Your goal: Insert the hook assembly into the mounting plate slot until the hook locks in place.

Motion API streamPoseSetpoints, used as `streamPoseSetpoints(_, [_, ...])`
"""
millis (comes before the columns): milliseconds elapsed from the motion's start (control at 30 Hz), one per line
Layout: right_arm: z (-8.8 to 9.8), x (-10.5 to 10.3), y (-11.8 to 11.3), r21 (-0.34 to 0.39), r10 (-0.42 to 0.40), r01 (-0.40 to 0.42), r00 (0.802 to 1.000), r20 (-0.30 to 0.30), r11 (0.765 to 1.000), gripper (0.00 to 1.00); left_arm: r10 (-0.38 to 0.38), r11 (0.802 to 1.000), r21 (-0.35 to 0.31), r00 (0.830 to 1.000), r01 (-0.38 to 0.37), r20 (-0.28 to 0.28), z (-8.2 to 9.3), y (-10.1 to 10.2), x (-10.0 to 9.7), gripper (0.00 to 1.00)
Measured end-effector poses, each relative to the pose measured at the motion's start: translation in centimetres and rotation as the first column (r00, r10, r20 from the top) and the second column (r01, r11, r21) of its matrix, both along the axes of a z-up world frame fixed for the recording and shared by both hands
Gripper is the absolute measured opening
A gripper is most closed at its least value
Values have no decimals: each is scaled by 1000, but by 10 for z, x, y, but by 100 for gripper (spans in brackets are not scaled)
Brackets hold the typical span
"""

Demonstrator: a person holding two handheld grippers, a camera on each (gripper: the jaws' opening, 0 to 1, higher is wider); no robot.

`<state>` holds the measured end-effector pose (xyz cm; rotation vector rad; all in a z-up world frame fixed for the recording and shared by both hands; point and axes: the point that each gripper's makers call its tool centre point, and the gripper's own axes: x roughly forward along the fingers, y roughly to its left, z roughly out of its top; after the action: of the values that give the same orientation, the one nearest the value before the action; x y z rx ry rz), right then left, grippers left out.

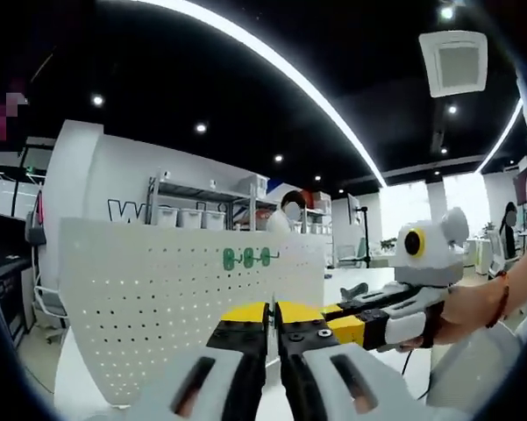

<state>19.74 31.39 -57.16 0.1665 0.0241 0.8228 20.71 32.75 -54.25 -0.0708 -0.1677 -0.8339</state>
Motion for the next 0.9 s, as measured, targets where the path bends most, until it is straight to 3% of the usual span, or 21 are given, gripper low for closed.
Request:
streamPoseSetpoints(167, [8, -5, 3, 153, 46, -36, 997, -59, 988, 7, -1, 1000, 6, 999, 1, 52, 5, 1, -3, 3])
streamPoseSetpoints(233, [14, -8, 3, 242, 85, -60, 992, -95, 968, 7, -8, 1000, -3, 997, 8, 79, 9, 3, -5, 3])
streamPoseSetpoints(367, [22, -11, 5, 352, 143, -89, 981, -130, 932, 9, -15, 1000, 4, 991, 15, 134, 16, 4, -8, 3])
streamPoseSetpoints(433, [28, -13, 5, 463, 198, -106, 968, -155, 880, 11, -18, 1000, 1, 987, 18, 163, 21, 4, -10, 3])
streamPoseSetpoints(500, [33, -14, 3, 572, 255, -103, 948, -192, 814, 11, -19, 1000, 0, 983, 19, 184, 24, 4, -11, 3])
streamPoseSetpoints(567, [36, -14, 2, 625, 276, -95, 940, -199, 775, 11, -20, 1000, 5, 978, 20, 205, 27, 4, -13, 3])
streamPoseSetpoints(600, [36, -14, 2, 634, 280, -91, 938, -205, 768, 10, -20, 1000, 4, 977, 20, 213, 28, 4, -14, 3])
streamPoseSetpoints(633, [40, -15, 2, 693, 313, -75, 923, -224, 717, 10, -18, 1000, 5, 974, 18, 224, 29, 4, -15, 3])
streamPoseSetpoints(700, [43, -14, 0, 749, 344, -61, 910, -230, 660, 10, -17, 1000, 2, 971, 17, 240, 32, 5, -16, 3])
streamPoseSetpoints(767, [44, -15, 0, 774, 364, -47, 899, -243, 632, 8, -17, 1000, 8, 966, 16, 256, 33, 4, -17, 3])
streamPoseSetpoints(867, [47, -9, -5, 854, 413, 17, 870, -268, 520, 6, -24, 1000, 9, 962, 22, 273, 36, 3, -19, 3])
streamPoseSetpoints(900, [48, -8, -7, 863, 410, 25, 873, -264, 504, 6, -24, 1000, 18, 961, 20, 277, 36, 2, -20, 3])
